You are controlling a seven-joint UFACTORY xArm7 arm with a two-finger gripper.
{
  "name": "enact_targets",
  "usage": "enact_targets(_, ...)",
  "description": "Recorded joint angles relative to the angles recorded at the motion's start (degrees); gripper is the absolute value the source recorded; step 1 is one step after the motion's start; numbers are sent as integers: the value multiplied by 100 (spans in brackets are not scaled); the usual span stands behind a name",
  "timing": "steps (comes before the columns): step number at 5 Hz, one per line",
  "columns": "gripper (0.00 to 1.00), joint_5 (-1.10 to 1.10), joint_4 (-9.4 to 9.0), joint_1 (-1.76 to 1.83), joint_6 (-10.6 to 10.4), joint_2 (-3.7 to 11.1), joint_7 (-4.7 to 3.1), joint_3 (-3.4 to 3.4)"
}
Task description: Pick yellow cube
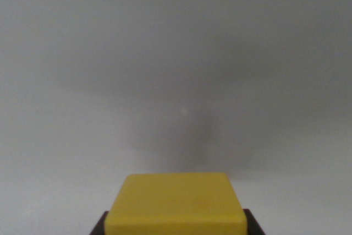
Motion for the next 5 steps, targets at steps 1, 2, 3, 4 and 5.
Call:
enact_targets(1,100,2,127,0,214,-87,-3,1)
enact_targets(2,100,2,127,0,214,-87,-3,1)
enact_targets(3,100,3,269,1,453,-184,-6,1)
enact_targets(4,100,3,269,1,453,-184,-6,1)
enact_targets(5,100,5,418,1,703,-285,-9,2)
